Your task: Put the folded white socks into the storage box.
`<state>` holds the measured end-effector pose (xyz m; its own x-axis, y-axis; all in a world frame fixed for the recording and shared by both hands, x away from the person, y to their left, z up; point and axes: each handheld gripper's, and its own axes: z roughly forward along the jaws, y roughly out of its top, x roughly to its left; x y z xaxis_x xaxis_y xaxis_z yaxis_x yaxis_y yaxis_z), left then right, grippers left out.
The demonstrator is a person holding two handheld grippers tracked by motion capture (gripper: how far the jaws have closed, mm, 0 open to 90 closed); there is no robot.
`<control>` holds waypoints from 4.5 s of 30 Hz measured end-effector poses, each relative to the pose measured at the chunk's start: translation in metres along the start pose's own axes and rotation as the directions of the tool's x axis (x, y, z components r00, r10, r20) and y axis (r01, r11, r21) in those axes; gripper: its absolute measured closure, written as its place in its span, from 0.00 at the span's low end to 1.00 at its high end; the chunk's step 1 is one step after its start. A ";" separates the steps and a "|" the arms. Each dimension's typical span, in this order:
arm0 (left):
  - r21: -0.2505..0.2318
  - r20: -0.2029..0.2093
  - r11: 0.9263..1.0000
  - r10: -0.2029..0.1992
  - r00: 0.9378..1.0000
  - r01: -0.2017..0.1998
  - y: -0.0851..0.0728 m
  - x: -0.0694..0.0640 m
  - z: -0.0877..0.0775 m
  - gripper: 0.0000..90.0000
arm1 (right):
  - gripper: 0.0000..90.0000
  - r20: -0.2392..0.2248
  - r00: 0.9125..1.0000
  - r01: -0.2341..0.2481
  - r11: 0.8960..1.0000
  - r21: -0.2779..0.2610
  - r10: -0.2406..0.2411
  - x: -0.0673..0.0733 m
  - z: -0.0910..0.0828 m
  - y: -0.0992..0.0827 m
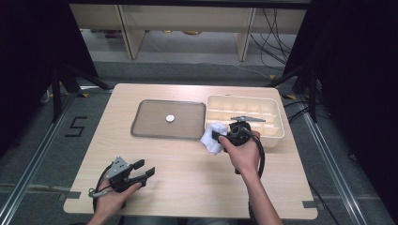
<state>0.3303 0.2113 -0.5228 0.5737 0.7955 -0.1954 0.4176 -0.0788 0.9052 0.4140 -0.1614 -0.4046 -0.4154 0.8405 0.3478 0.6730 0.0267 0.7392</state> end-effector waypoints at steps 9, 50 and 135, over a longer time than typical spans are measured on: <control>-0.006 0.002 1.000 0.003 1.000 -0.003 0.000 -0.001 0.001 0.45 | 0.75 0.025 1.000 0.010 0.999 -0.032 -0.009 -0.007 -0.003 0.010; -0.003 0.002 1.000 0.002 1.000 -0.002 0.000 -0.001 0.000 0.45 | 0.75 0.095 0.995 -0.010 0.998 -0.070 0.017 -0.021 0.022 0.035; -0.001 -0.001 1.000 0.010 1.000 -0.010 0.000 -0.002 0.001 0.46 | 0.75 0.243 0.970 -0.017 0.998 0.060 0.001 -0.034 0.067 0.052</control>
<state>0.3297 0.2086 -0.5229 0.5772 0.7950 -0.1865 0.4113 -0.0857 0.9074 0.5041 -0.1518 -0.4171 -0.2533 0.9468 0.1984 0.7153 0.0453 0.6973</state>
